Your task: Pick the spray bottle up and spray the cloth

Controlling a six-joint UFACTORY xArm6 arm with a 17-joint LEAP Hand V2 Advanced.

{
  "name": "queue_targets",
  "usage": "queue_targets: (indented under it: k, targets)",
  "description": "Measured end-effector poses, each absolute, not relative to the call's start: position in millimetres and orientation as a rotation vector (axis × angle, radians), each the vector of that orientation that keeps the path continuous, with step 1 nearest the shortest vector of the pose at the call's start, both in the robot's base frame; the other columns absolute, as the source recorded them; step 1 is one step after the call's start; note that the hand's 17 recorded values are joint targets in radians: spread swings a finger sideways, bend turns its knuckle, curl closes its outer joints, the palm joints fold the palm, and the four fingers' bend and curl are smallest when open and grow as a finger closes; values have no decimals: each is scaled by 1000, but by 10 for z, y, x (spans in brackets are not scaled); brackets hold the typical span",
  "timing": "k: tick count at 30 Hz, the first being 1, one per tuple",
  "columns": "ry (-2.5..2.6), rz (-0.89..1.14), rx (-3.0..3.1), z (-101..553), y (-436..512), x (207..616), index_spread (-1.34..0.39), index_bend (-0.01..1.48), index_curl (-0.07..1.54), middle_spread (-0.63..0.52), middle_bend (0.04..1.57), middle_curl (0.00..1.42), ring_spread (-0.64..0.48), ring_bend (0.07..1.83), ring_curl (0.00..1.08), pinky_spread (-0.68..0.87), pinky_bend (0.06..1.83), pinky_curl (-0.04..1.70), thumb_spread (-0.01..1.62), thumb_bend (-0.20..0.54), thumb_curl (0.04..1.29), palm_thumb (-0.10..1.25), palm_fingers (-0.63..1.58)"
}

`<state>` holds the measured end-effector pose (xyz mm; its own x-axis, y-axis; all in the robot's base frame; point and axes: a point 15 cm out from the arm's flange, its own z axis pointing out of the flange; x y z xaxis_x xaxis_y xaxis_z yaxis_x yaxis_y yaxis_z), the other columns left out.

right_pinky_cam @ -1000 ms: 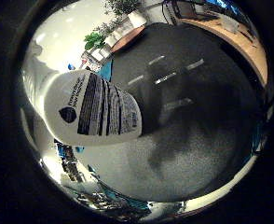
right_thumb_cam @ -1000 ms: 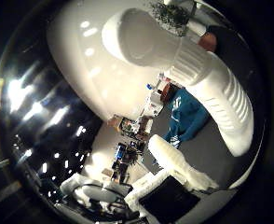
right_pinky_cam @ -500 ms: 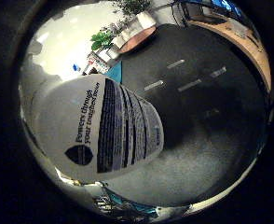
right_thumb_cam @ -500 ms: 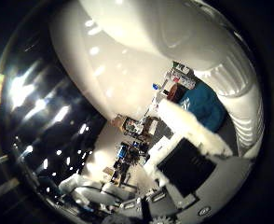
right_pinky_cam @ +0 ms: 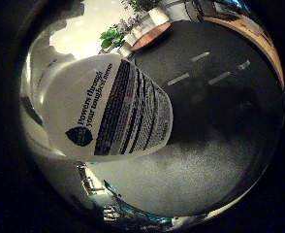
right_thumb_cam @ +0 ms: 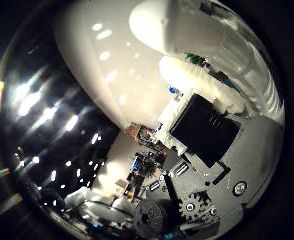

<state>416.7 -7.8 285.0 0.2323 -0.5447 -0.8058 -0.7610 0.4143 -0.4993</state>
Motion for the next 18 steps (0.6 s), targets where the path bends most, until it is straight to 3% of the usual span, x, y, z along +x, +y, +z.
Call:
queue_targets:
  k: [13,18]
  targets:
    - [1441,244,-1189,2768,-34,4122,-303,1013,810,-152,1275,720,-207,1363,605,-216,1373,633,968,-18,491,923,1163]
    - [1431,256,-1183,2789,-13,4113,-271,1098,829,-139,1330,736,-203,1403,646,-183,1387,729,966,-17,525,941,1119]
